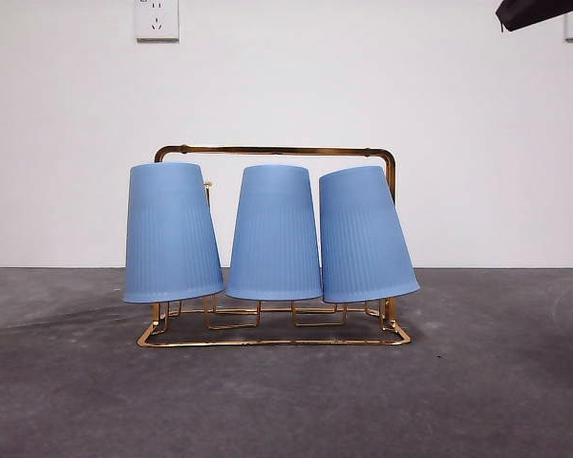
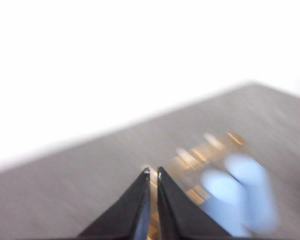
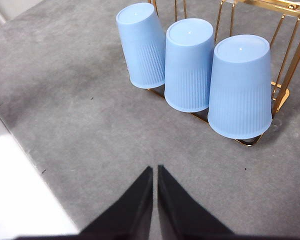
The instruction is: Pick the top cup and place it on cupholder, pick up the mid cup and place it on cupholder, last pick the bottom cup and place it on cupholder.
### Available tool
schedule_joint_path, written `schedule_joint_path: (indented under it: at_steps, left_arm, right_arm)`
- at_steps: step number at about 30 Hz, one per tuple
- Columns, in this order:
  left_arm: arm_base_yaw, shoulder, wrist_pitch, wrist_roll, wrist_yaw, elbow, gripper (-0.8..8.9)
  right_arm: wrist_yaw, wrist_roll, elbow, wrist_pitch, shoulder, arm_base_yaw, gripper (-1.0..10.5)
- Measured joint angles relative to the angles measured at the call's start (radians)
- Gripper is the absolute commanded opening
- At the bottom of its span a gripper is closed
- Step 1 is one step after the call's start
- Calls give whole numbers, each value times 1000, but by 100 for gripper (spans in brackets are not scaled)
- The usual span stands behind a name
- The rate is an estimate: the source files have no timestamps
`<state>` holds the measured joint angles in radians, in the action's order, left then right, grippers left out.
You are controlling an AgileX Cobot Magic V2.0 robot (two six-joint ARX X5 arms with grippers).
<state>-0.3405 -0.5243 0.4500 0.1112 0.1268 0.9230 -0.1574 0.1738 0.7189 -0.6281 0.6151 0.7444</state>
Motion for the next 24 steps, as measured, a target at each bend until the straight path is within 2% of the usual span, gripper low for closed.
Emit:
schedule_joint_path:
  at_steps: [3, 9, 14, 24]
  left_arm:
    - [127, 81, -151, 43, -1, -95, 15]
    - [306, 216, -333, 68, -2, -328, 15]
    - [348, 304, -369, 74, -18, -494, 15]
    - [350, 425, -350, 72, -27, -761, 15]
  right_arm:
    - [0, 0, 0, 0, 0, 0, 8]
    - [0, 0, 0, 0, 0, 0, 8]
    - [0, 0, 0, 0, 0, 0, 8]
    - [0, 0, 0, 0, 0, 0, 8]
